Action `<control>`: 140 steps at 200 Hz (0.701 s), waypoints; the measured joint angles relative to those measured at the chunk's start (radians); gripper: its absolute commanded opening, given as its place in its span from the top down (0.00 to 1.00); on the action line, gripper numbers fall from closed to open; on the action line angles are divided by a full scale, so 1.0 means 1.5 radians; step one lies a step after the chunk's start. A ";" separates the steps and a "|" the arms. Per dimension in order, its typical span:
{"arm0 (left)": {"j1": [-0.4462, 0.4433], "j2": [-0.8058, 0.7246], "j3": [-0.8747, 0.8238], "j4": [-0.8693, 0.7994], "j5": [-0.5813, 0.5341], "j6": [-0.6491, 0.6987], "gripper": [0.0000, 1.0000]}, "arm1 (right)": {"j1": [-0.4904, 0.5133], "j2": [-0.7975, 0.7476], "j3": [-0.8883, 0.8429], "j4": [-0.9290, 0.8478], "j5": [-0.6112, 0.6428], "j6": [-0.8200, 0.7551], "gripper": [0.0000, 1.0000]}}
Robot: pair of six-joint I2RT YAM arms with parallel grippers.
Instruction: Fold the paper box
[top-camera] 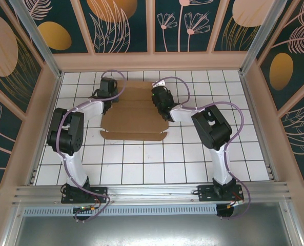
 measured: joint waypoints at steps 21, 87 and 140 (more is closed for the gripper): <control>-0.003 0.010 0.022 -0.023 -0.016 -0.024 1.00 | 0.003 0.006 0.007 0.000 0.012 0.001 1.00; -0.009 0.034 0.072 -0.081 -0.042 -0.102 1.00 | 0.007 0.014 0.016 -0.001 0.028 0.002 1.00; -0.010 0.030 0.059 -0.071 -0.043 -0.140 0.72 | 0.008 0.021 0.024 -0.002 0.039 0.003 1.00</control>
